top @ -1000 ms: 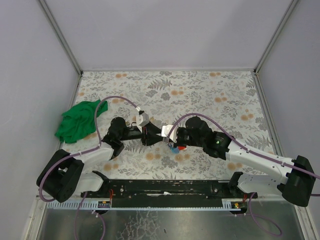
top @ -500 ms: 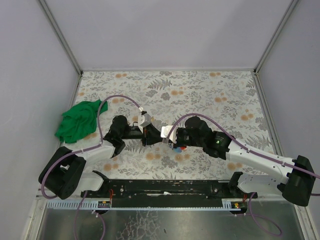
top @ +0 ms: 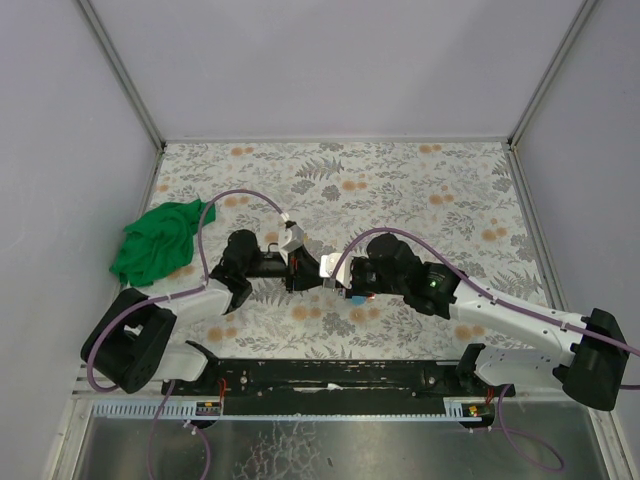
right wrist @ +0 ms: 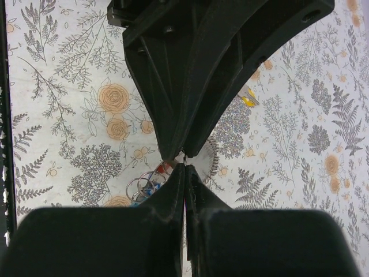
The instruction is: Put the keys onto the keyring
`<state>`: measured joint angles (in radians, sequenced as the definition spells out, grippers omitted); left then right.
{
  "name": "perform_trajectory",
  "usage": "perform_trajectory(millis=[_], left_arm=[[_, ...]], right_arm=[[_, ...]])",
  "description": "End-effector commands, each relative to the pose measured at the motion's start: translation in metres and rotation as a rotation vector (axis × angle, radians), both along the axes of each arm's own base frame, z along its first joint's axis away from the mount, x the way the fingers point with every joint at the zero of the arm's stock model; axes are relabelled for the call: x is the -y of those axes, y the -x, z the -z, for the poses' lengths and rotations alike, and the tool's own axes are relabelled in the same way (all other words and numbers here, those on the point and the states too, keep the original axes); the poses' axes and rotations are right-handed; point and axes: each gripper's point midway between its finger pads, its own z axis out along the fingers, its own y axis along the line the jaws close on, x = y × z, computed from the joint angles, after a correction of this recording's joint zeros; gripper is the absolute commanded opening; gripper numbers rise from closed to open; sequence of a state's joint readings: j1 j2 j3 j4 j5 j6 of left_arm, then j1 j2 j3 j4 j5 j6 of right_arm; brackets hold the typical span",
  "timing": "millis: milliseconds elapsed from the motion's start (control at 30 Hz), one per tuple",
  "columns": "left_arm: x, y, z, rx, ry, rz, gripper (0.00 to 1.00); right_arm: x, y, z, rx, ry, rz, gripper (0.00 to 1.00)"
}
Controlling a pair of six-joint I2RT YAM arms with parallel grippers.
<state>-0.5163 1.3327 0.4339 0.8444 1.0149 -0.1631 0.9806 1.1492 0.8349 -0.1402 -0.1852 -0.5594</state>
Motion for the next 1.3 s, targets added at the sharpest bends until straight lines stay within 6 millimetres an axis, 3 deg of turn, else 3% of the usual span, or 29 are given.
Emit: perform_trajectory(millis=[0,100,267,667,900,1033,1267], left_arm=[[0.007,-0.004,-0.016,0.035,0.033,0.021,0.2],[0.009,-0.003,-0.015,0.027,0.031,0.03,0.17],[0.01,-0.003,-0.012,0.01,0.027,0.031,0.0],[-0.003,-0.031,-0.016,-0.051,0.066,-0.213,0.0],[-0.007,-0.039,-0.028,-0.063,0.126,-0.293,0.0],[-0.008,-0.045,-0.027,-0.079,0.133,-0.326,0.0],[-0.019,-0.061,-0.03,-0.069,0.135,-0.451,0.28]], right_arm=[[-0.016,-0.004,-0.035,0.059,-0.08,-0.028,0.0],[-0.016,-0.003,-0.035,0.059,-0.078,-0.029,0.0],[-0.012,-0.006,-0.035,0.072,-0.076,-0.004,0.0],[0.008,-0.01,-0.02,0.067,-0.096,0.12,0.0],[0.003,-0.007,0.003,0.017,-0.058,0.103,0.0],[0.004,-0.016,0.003,0.041,-0.059,0.144,0.0],[0.017,-0.052,-0.01,0.13,-0.039,0.322,0.0]])
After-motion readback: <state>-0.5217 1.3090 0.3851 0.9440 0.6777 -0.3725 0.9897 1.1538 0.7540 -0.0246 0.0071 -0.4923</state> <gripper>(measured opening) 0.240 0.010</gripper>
